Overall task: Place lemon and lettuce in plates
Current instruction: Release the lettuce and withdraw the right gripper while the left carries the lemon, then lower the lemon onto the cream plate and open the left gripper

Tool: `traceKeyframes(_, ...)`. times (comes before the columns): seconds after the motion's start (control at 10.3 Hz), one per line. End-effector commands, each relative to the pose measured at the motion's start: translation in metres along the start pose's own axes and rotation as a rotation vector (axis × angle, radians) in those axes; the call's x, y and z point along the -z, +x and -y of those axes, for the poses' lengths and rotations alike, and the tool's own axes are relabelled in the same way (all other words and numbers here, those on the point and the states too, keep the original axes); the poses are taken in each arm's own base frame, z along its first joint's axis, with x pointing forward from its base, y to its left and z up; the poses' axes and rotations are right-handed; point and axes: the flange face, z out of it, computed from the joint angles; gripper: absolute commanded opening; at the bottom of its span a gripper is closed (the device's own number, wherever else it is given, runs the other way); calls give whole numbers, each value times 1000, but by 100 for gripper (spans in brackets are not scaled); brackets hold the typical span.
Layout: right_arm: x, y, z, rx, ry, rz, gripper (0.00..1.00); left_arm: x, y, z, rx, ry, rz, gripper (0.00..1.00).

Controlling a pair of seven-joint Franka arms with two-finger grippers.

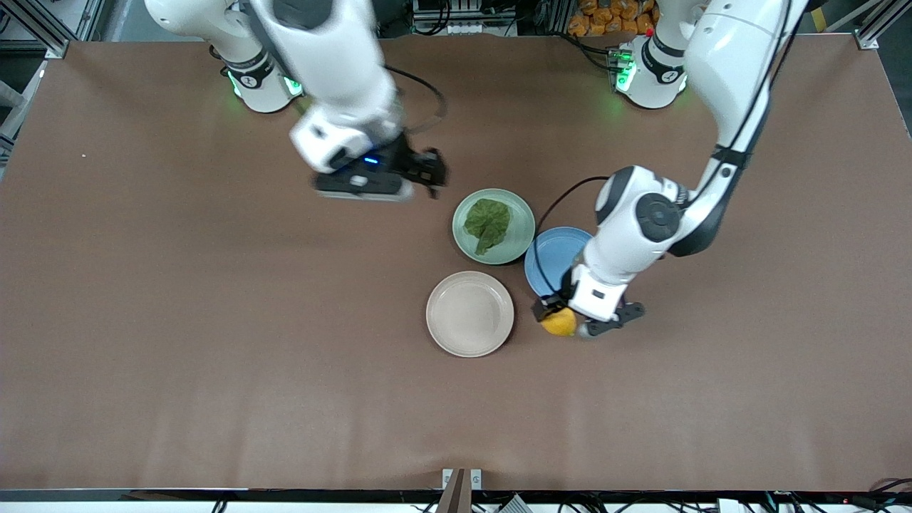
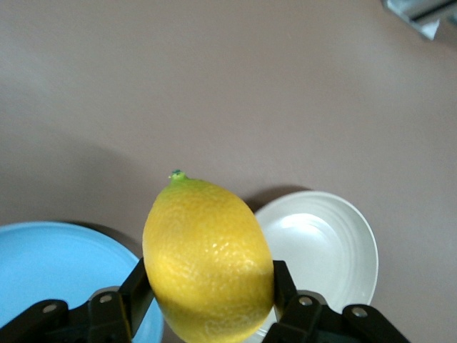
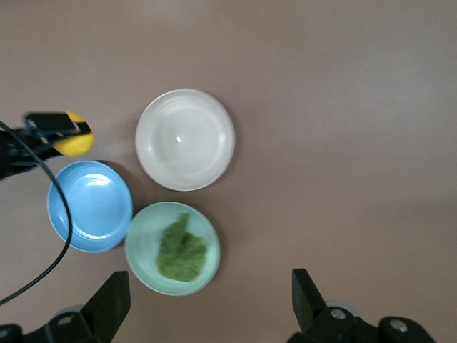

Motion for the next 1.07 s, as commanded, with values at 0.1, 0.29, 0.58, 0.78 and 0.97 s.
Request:
traceKeyframes(0.1, 75, 20, -130, 105, -70, 10, 100, -43, -45, -55, -28, -35, 32, 0)
traceKeyframes(0.29, 102, 46, -223, 121, -69, 15, 100, -63, -69, -73, -50, -77, 21, 0)
traceKeyframes(0.58, 120, 67, -318, 81, -77, -4, 100, -90, -101, -97, -52, -125, -12, 1)
traceKeyframes(0.78, 124, 71, -347, 71, -85, -5, 100, -104, -113, -102, -61, -112, -14, 99)
traceKeyframes(0.97, 124, 73, -363, 92, -99, -2, 100, -98, -106, -101, -101, -95, -56, 100)
